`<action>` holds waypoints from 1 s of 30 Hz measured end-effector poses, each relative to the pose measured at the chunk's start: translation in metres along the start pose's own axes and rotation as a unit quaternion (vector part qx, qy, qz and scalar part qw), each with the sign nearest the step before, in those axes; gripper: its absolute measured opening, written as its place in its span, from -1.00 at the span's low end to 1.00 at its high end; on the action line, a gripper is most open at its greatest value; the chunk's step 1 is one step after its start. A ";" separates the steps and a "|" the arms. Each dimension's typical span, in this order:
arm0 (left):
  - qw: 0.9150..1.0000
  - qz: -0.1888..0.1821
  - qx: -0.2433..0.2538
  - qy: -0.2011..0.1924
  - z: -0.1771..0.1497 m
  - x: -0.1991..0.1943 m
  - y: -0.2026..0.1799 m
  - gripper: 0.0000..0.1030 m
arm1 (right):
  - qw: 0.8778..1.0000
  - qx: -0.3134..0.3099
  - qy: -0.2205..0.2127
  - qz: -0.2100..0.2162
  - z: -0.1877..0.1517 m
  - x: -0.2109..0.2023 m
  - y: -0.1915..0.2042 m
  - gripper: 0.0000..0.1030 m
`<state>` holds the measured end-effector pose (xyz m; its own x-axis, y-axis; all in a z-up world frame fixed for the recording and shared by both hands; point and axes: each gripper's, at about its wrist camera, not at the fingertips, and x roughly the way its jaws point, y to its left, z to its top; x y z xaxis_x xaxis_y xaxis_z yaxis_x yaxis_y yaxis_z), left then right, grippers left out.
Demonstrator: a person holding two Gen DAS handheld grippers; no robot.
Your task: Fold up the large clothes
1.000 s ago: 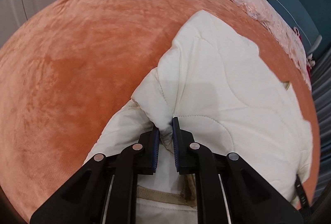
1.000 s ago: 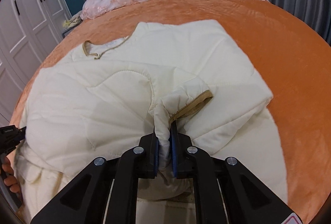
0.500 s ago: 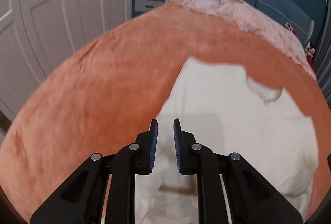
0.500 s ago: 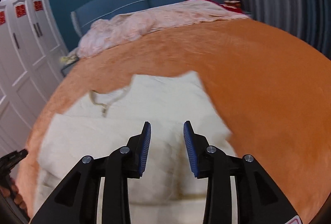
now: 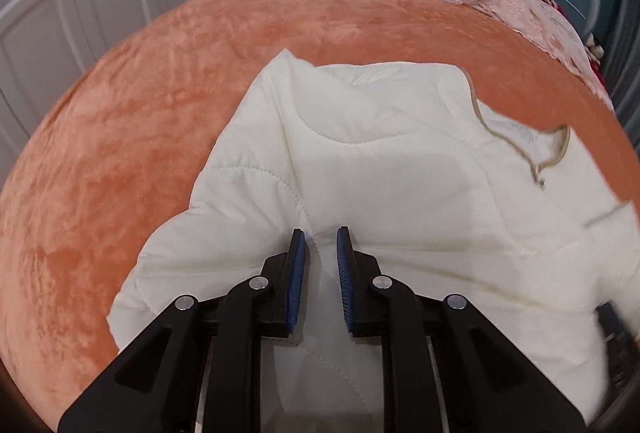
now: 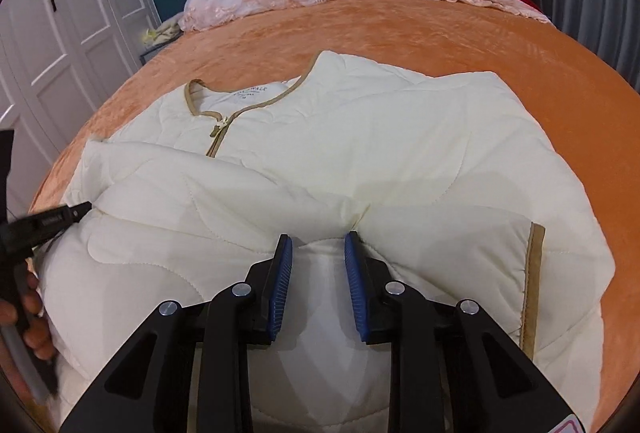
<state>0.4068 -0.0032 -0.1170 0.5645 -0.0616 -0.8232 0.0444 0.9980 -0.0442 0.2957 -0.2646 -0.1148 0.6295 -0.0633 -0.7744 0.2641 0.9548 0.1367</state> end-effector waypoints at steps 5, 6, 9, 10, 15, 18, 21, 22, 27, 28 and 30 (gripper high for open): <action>1.000 0.000 -0.001 -0.026 -0.008 0.000 0.000 -0.70 | 1.000 0.005 -0.008 0.008 -0.002 -0.001 -0.004 -0.54; 1.000 -0.001 -0.001 -0.025 -0.006 0.000 0.000 -0.70 | 1.000 0.007 -0.004 0.009 -0.001 -0.002 -0.004 -0.54; 1.000 -0.001 0.009 -0.010 0.002 -0.015 0.002 -0.68 | 1.000 0.007 0.004 -0.008 0.008 -0.017 0.001 -0.46; 1.000 -0.008 0.007 -0.006 0.005 -0.020 0.005 -0.66 | 1.000 0.006 -0.008 -0.005 0.013 -0.027 0.003 -0.38; 0.998 -0.034 -0.048 -0.008 0.056 -0.038 0.032 -0.31 | 0.996 -0.016 -0.010 0.081 0.074 -0.020 0.052 -0.11; 0.995 -0.042 -0.085 0.013 0.093 -0.014 0.041 -0.29 | 0.991 -0.015 0.014 0.132 0.107 0.024 0.084 -0.11; 0.993 -0.038 -0.108 0.041 0.109 0.023 0.046 -0.29 | 0.987 -0.021 0.025 0.155 0.129 0.064 0.112 -0.10; 0.991 -0.045 -0.112 0.052 0.111 0.036 0.048 -0.29 | 0.987 -0.019 0.030 0.160 0.134 0.074 0.116 -0.07; 0.994 -0.029 -0.101 0.033 0.095 0.074 0.047 -0.08 | 0.984 -0.009 0.054 0.168 0.150 0.134 0.137 0.13; 0.994 -0.030 -0.102 0.021 0.091 0.076 0.047 -0.04 | 0.983 -0.008 0.063 0.171 0.147 0.140 0.140 0.13; 0.994 -0.033 -0.102 -0.005 0.084 0.076 0.048 -0.02 | 0.983 -0.018 0.086 0.161 0.140 0.158 0.146 0.12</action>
<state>0.5212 0.0390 -0.1343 0.5740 -0.1269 -0.8089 -0.0860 0.9731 -0.2137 0.5362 -0.1763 -0.1311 0.5417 0.2912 -0.7885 0.0428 0.9273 0.3718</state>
